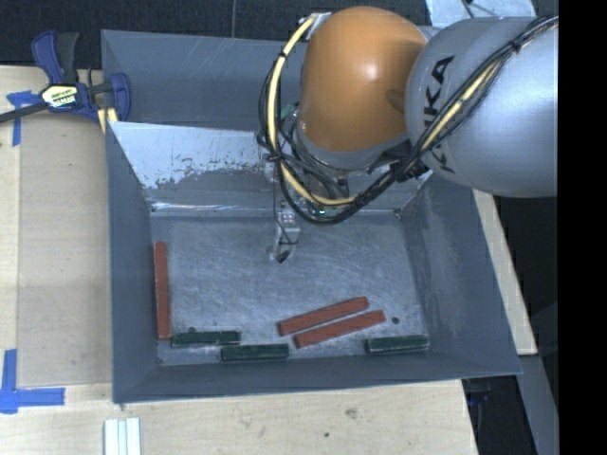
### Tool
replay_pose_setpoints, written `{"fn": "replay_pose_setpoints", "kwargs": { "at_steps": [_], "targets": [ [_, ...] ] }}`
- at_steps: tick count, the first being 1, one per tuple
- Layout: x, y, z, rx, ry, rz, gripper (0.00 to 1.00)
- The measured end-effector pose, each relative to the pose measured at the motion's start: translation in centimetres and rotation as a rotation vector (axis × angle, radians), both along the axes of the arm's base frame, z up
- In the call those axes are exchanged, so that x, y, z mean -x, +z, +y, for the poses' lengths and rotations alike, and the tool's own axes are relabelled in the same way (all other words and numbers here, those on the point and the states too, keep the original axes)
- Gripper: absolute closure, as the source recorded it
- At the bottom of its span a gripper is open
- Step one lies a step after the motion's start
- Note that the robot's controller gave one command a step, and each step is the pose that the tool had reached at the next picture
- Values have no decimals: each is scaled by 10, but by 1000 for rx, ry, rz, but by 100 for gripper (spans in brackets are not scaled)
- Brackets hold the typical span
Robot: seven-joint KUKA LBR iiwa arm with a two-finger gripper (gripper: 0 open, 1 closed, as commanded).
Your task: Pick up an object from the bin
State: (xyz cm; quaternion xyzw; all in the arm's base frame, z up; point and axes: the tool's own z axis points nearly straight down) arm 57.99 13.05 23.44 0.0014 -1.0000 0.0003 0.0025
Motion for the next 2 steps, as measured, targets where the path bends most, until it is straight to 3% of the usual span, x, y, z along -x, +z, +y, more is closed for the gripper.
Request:
{"fn": "replay_pose_setpoints", "kwargs": {
  "at_steps": [1, 2],
  "targets": [
    [22, -115, -26, 1, 79, 1, 0],
    [74, -155, -116, 3, 3, 1, 0]
  ]
}}
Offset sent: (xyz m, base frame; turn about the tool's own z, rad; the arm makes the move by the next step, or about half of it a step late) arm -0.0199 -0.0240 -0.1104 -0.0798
